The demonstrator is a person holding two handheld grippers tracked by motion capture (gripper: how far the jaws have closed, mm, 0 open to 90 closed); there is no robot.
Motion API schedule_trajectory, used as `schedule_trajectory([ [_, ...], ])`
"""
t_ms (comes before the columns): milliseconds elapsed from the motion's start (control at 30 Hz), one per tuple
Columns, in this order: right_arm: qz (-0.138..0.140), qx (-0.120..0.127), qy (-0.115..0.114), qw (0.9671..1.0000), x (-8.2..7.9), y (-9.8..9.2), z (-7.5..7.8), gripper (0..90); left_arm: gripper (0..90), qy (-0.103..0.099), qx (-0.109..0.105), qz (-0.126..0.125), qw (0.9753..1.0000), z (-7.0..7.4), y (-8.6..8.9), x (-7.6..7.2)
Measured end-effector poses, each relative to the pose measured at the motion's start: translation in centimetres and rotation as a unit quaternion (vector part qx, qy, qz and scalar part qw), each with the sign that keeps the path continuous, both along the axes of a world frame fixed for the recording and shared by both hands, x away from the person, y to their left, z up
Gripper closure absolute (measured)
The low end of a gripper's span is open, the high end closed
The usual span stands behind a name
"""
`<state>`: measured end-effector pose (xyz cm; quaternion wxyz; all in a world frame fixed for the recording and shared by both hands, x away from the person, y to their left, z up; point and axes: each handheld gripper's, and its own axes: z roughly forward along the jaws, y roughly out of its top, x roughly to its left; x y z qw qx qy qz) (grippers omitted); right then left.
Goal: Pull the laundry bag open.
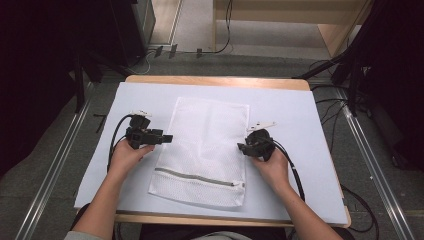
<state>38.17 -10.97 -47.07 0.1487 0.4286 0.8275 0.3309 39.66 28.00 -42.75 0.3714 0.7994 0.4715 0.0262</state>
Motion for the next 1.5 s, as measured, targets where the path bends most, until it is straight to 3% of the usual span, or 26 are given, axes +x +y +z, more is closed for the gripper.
schedule_trajectory([
  [67, -0.002, 0.009, -0.003, 1.0000, -0.1, 0.0, -0.1, 72.5, 39.3, 0.001, -0.002, 0.000, 1.0000, 0.0, -0.1, 0.0],
  [133, -0.004, 0.016, 0.000, 0.9999, -0.1, 0.0, -0.1, 83.8, 39.4, 0.000, 0.000, -0.001, 1.0000, 0.0, -0.1, 0.0],
  [233, 0.004, 0.020, 0.010, 0.9997, 0.1, -0.1, 0.0, 89.6, 39.4, 0.000, 0.002, -0.004, 1.0000, 0.0, -0.2, 0.0],
  [400, 0.004, 0.026, 0.026, 0.9993, 0.7, -0.4, 0.2, 90.0, 39.5, 0.001, 0.000, 0.000, 1.0000, 0.1, -0.1, 0.0],
  [567, -0.009, 0.030, 0.021, 0.9993, 1.3, -1.5, 0.9, 90.0, 39.6, 0.001, 0.001, -0.005, 1.0000, 0.0, -0.3, 0.0],
  [867, -0.021, 0.060, 0.021, 0.9978, 3.1, -3.4, 1.0, 89.9, 39.8, 0.005, 0.002, -0.013, 0.9999, -0.1, -1.0, 0.0],
  [1133, -0.017, 0.045, 0.019, 0.9987, 5.5, -3.3, 0.7, 89.6, 40.1, 0.013, 0.001, -0.022, 0.9997, -0.5, -1.8, 0.0],
  [1200, -0.020, 0.051, 0.012, 0.9984, 5.9, -3.3, 0.6, 89.5, 40.1, 0.012, 0.004, -0.024, 0.9996, -0.6, -2.0, 0.0],
  [1400, -0.024, 0.059, 0.024, 0.9977, 6.7, -3.3, 0.0, 88.3, 40.2, 0.010, 0.007, -0.027, 0.9996, -0.6, -2.2, -0.1],
  [1500, -0.027, 0.059, 0.028, 0.9975, 6.7, -3.3, -0.1, 86.3, 41.4, 0.000, 0.008, -0.029, 0.9996, -0.5, -2.3, -0.2],
])
